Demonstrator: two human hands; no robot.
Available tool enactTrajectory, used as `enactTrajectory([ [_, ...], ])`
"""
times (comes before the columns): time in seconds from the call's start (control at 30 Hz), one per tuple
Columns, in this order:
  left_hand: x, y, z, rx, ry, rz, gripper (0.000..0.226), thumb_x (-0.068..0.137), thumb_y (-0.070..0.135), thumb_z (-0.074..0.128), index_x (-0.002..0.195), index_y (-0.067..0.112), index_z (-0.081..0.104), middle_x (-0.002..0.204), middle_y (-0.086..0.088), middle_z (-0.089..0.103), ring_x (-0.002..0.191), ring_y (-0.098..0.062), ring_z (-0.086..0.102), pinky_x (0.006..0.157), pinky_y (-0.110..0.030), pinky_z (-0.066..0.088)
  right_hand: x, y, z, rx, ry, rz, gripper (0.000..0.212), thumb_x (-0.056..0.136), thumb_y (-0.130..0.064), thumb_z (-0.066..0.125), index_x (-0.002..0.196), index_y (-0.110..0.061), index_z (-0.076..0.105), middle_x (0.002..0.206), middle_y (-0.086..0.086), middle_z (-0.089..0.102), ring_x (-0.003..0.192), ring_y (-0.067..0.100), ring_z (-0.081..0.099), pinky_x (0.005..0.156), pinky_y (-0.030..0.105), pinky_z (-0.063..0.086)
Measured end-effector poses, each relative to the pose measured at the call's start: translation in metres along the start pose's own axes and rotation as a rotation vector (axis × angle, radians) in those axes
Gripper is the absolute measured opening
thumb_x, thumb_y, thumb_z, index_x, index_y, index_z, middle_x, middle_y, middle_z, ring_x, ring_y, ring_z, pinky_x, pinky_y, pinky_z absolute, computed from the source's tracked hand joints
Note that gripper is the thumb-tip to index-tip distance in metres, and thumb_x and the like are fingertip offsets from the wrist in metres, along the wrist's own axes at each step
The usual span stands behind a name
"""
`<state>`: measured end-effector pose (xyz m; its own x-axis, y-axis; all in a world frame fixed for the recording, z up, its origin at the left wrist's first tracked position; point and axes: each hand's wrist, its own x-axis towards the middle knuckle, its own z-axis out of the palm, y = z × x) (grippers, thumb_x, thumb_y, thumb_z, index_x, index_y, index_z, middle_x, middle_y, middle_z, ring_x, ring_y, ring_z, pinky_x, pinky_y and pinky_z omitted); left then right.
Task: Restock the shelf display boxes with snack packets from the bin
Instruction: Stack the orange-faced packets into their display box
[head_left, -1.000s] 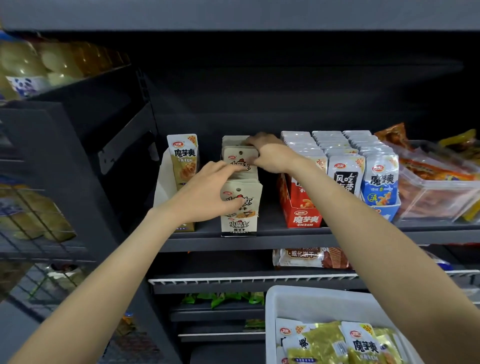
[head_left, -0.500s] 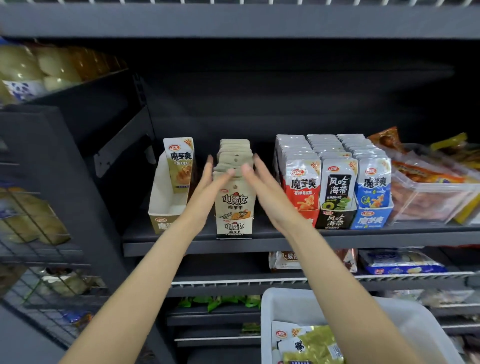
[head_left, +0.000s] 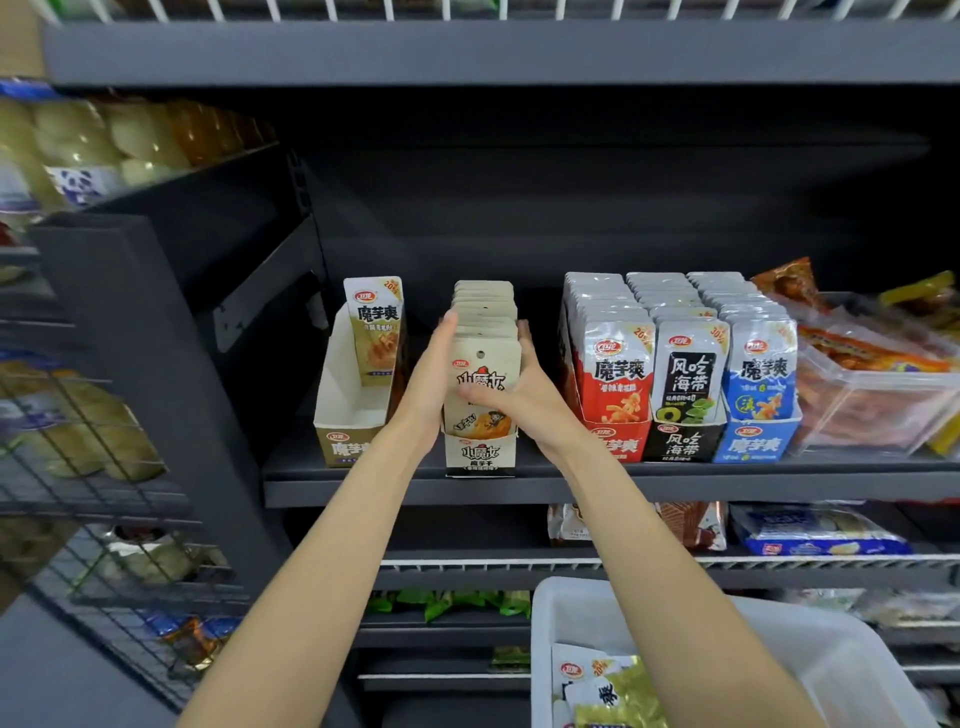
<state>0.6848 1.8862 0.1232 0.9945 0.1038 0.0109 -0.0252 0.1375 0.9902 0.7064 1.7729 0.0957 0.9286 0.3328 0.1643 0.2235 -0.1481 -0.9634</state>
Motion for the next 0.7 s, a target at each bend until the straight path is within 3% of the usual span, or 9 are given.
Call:
enactTrajectory([
  [0.07,0.001,0.000,-0.003,0.040,-0.031,0.003,0.046,0.096,0.052,0.035,0.135,0.032,0.049,0.126,0.003,0.062,0.114,-0.014,0.058,0.105,-0.042,0.041,-0.001,-0.005,-0.001,0.002,0.007,0.005,0.125,0.052,-0.047,0.085,0.148,-0.039,0.005,0.156,-0.007,0.017,0.136,0.015,0.036,0.107,0.045,0.040],
  [0.13,-0.001,0.000,-0.004,0.047,-0.061,0.030,0.046,0.097,0.050,0.037,0.138,0.032,0.045,0.129,0.005,0.060,0.117,-0.012,0.056,0.104,-0.039,0.040,-0.001,-0.011,-0.004,-0.001,-0.013,-0.016,0.121,0.062,-0.034,0.084,0.150,-0.032,0.000,0.155,-0.008,0.017,0.134,0.013,0.038,0.106,0.041,0.042],
  [0.3,-0.003,0.004,-0.002,0.124,-0.035,0.030,0.063,0.096,0.053,0.037,0.151,0.029,0.018,0.148,0.006,0.039,0.128,-0.006,0.040,0.102,-0.025,0.031,0.006,0.000,-0.012,-0.114,0.020,0.053,0.112,0.044,-0.070,0.082,0.139,-0.038,0.033,0.146,0.000,0.039,0.137,0.021,0.035,0.106,0.051,0.038],
  [0.37,0.000,0.008,-0.006,0.116,0.024,0.080,0.068,0.093,0.057,0.040,0.151,0.031,0.015,0.154,0.009,0.027,0.139,-0.010,0.026,0.114,-0.032,0.019,-0.008,-0.008,-0.014,-0.015,0.053,0.072,0.120,0.059,-0.055,0.084,0.150,-0.032,0.010,0.146,-0.001,0.042,0.132,0.014,0.043,0.103,0.040,0.043],
  [0.43,0.004,0.012,-0.009,0.099,0.021,0.142,0.060,0.096,0.053,0.037,0.150,0.034,0.019,0.156,0.010,0.020,0.143,-0.010,0.018,0.119,-0.041,0.013,-0.015,-0.018,-0.020,0.073,0.057,0.021,0.109,0.077,-0.041,0.074,0.151,-0.030,-0.006,0.152,-0.001,0.033,0.134,0.011,0.038,0.102,0.026,0.039],
  [0.5,0.008,0.012,-0.009,0.166,-0.027,0.171,0.055,0.097,0.051,0.034,0.148,0.036,0.021,0.157,0.010,0.018,0.144,-0.009,0.017,0.119,-0.039,0.014,-0.009,-0.022,-0.022,-0.001,0.120,-0.067,0.091,0.085,-0.047,0.063,0.151,-0.033,0.002,0.159,-0.004,0.010,0.144,0.010,0.016,0.110,0.026,0.024],
  [0.6,0.010,0.011,0.000,0.211,-0.057,0.086,0.054,0.096,0.055,0.033,0.145,0.033,0.034,0.144,0.003,0.046,0.124,-0.009,0.048,0.098,-0.025,0.040,0.009,-0.031,-0.015,-0.179,0.156,-0.082,0.061,0.094,-0.046,0.048,0.148,-0.025,0.028,0.160,-0.001,0.002,0.145,0.008,0.001,0.110,0.024,0.015],
  [0.67,0.012,0.013,0.005,0.193,-0.036,0.003,0.050,0.097,0.053,0.032,0.138,0.026,0.045,0.118,0.000,0.063,0.095,-0.005,0.061,0.072,-0.018,0.045,0.020,-0.031,-0.016,-0.251,0.154,-0.033,0.054,0.096,-0.043,0.045,0.145,-0.023,0.036,0.160,0.004,0.006,0.145,0.010,0.002,0.106,0.023,0.017],
  [0.7,0.013,0.015,0.005,0.176,-0.037,-0.036,0.050,0.097,0.053,0.033,0.136,0.025,0.047,0.112,-0.001,0.066,0.090,-0.007,0.063,0.070,-0.019,0.047,0.024,-0.031,-0.016,-0.282,0.151,-0.016,0.054,0.096,-0.042,0.045,0.145,-0.024,0.036,0.160,0.006,0.006,0.146,0.012,0.001,0.107,0.025,0.018],
])
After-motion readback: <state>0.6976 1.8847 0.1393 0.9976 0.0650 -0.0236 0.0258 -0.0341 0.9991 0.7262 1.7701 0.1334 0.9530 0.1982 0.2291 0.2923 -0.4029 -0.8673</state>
